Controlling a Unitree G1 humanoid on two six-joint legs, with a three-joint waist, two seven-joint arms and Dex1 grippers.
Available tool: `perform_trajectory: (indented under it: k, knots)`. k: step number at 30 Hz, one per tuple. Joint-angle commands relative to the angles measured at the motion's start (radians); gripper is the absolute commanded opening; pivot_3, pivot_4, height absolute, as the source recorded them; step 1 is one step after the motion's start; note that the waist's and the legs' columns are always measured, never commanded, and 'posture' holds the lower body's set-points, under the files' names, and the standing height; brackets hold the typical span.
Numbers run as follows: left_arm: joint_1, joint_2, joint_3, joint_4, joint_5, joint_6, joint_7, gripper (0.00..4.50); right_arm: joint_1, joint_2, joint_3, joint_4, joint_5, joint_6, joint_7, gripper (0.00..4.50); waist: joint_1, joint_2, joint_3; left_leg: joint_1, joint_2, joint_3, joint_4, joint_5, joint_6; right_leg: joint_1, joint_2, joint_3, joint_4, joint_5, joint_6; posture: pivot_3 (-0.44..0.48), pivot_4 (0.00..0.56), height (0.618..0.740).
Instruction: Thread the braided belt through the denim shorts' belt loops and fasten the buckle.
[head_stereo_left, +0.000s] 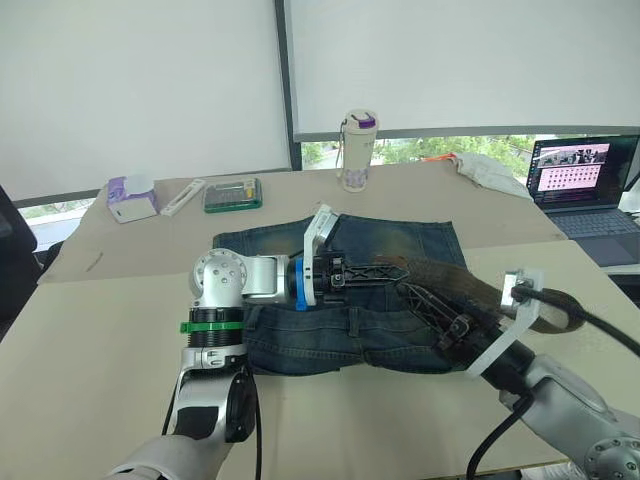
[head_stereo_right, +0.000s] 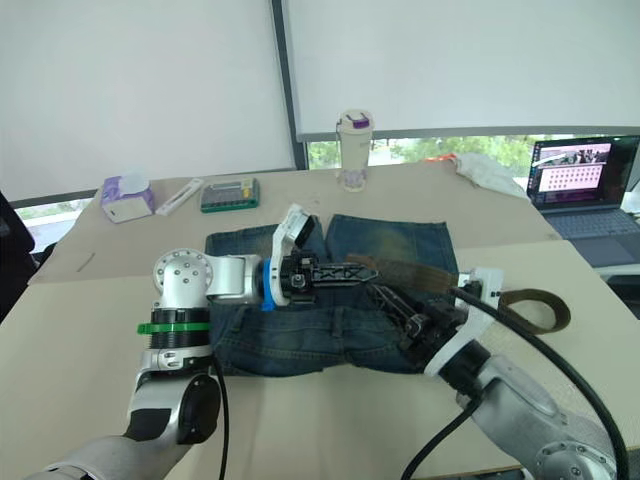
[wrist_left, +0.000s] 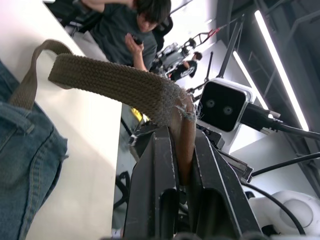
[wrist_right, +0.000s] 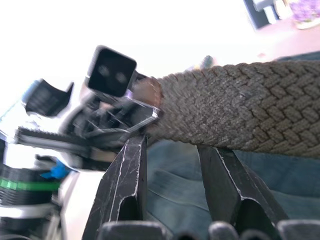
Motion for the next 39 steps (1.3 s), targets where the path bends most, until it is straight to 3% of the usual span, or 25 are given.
perform_trajectory:
  k: [1, 13, 16, 19, 27, 30, 32, 33, 36, 39]
  knots:
    - [0.005, 0.017, 0.004, -0.017, -0.063, 0.017, 0.033, 0.00, -0.023, -0.016, -0.027, -0.019, 0.066, -0.088, 0.015, 1.75, 0.001, 0.001, 0.000, 0.000, 0.000, 0.000, 0.000, 0.000, 0.000, 0.000, 0.000, 0.000, 0.000, 0.000, 0.000, 0.000, 0.150, 0.740]
    - [0.019, 0.067, -0.012, -0.008, -0.163, 0.017, 0.092, 0.00, -0.032, -0.067, -0.039, 0.004, 0.095, -0.151, 0.015, 1.75, 0.001, 0.001, -0.001, 0.000, 0.000, 0.000, 0.000, 0.000, 0.000, 0.000, 0.000, 0.000, 0.000, 0.000, 0.000, 0.000, 0.150, 0.740]
    - [0.020, 0.070, -0.017, -0.008, -0.168, 0.017, 0.096, 0.00, -0.041, -0.075, -0.032, 0.014, 0.086, -0.155, 0.001, 1.03, 0.000, 0.001, -0.001, 0.000, 0.000, 0.000, 0.000, 0.000, 0.000, 0.000, 0.000, 0.000, 0.000, 0.000, 0.000, 0.000, 0.150, 0.740]
    - [0.024, 0.075, -0.027, -0.013, -0.175, 0.017, 0.095, 0.00, -0.046, -0.083, -0.021, 0.021, 0.077, -0.167, -0.013, 0.01, 0.001, 0.002, -0.001, 0.000, 0.000, 0.000, 0.000, 0.000, 0.000, 0.000, 0.000, 0.000, 0.000, 0.000, 0.000, 0.000, 0.150, 0.740]
    - [0.028, 0.090, -0.039, -0.023, -0.160, 0.000, 0.080, 0.00, -0.046, -0.122, -0.020, 0.012, 0.084, -0.160, -0.023, 0.01, 0.001, 0.001, -0.001, -0.001, 0.000, 0.000, 0.000, 0.000, 0.000, 0.000, 0.000, 0.000, -0.001, 0.000, 0.000, 0.000, 0.150, 0.740]
    - [0.050, 0.105, -0.087, -0.080, -0.126, -0.087, 0.046, 0.00, -0.032, -0.166, -0.037, 0.014, 0.077, -0.147, -0.018, 0.01, 0.001, 0.001, -0.001, -0.001, 0.000, 0.000, 0.000, 0.000, 0.000, 0.000, 0.000, 0.000, -0.001, 0.000, 0.000, 0.000, 0.150, 0.740]
    - [0.080, 0.152, -0.180, -0.156, -0.049, -0.213, -0.027, 0.00, -0.009, -0.231, -0.096, 0.039, 0.053, -0.131, -0.025, 0.01, 0.002, 0.001, 0.000, -0.001, 0.000, 0.000, 0.000, 0.000, 0.000, 0.000, 0.000, 0.000, -0.001, 0.000, 0.000, 0.000, 0.150, 0.740]
    - [0.095, 0.180, -0.230, -0.193, -0.016, -0.271, -0.075, 0.83, 0.002, -0.261, -0.120, 0.052, 0.042, -0.124, -0.028, 0.00, 0.001, 0.000, 0.000, -0.001, 0.000, 0.000, 0.000, 0.000, 0.000, 0.000, 0.000, 0.000, -0.001, 0.000, 0.000, 0.000, 0.150, 0.740]
    - [0.187, 0.360, -0.555, -0.353, 0.307, -0.703, -0.312, 1.79, 0.046, -0.371, -0.198, 0.126, -0.019, -0.078, -0.066, 0.00, 0.001, 0.000, 0.001, -0.002, 0.000, 0.002, -0.002, 0.000, 0.000, 0.000, 0.000, 0.002, -0.002, 0.000, -0.001, 0.000, 0.150, 0.740]
    - [0.231, 0.385, -0.637, -0.301, 0.445, -0.968, -0.408, 2.80, 0.060, -0.451, -0.202, 0.192, -0.087, -0.025, -0.075, 0.00, 0.004, 0.002, 0.001, -0.004, 0.001, 0.005, -0.006, 0.000, 0.000, 0.002, 0.000, 0.004, -0.005, 0.000, -0.003, 0.000, 0.150, 0.740]
